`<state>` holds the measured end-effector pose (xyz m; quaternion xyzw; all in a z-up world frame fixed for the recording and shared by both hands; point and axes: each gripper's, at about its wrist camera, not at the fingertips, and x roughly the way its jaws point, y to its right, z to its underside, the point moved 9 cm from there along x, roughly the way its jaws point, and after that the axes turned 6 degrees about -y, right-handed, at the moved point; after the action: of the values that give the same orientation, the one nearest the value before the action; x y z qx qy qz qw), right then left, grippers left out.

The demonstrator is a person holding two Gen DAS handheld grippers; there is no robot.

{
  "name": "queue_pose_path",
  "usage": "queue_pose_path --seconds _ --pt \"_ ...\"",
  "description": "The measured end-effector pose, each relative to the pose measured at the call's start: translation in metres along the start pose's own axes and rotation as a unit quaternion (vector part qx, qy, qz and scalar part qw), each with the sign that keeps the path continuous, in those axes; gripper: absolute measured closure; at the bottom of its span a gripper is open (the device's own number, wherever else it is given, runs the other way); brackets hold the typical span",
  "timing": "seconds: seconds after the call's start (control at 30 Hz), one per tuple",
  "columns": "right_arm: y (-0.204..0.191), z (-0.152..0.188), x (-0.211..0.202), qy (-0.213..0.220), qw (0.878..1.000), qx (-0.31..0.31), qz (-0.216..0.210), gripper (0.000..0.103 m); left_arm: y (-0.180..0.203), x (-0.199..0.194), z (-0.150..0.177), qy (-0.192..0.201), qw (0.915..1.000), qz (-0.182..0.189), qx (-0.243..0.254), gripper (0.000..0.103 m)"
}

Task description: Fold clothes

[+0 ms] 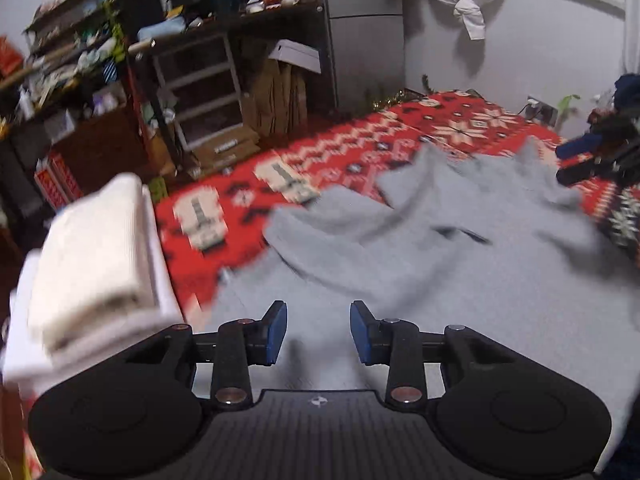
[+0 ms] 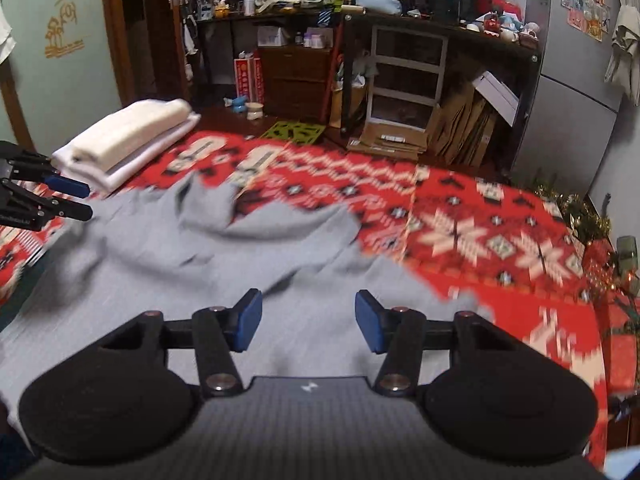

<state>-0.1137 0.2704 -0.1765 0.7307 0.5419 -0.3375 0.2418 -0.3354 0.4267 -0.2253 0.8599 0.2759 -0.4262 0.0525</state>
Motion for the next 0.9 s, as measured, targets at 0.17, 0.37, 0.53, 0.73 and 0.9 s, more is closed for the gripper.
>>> queue_pose_path --seconds 0.17,0.37,0.53,0.73,0.9 --pt "0.028 -0.035 0.058 -0.014 1.000 -0.007 0.000 0.049 -0.026 0.060 -0.027 -0.022 0.9997 0.007 0.013 0.069" --pt "0.052 -0.045 0.107 -0.036 0.999 0.029 -0.017 0.050 -0.036 0.103 -0.031 -0.057 0.9976 0.039 0.006 0.069" --pt "0.052 -0.045 0.133 -0.054 0.998 0.018 -0.031 0.050 -0.032 0.110 -0.033 -0.057 0.9956 0.073 0.017 0.080" --pt "0.044 -0.045 0.151 -0.065 0.997 0.009 -0.045 0.077 -0.028 0.108 -0.034 -0.078 0.9933 0.081 0.027 0.089" --pt "0.036 -0.045 0.144 -0.063 0.997 0.002 -0.041 0.094 -0.030 0.104 -0.032 -0.079 0.9946 0.062 0.023 0.087"
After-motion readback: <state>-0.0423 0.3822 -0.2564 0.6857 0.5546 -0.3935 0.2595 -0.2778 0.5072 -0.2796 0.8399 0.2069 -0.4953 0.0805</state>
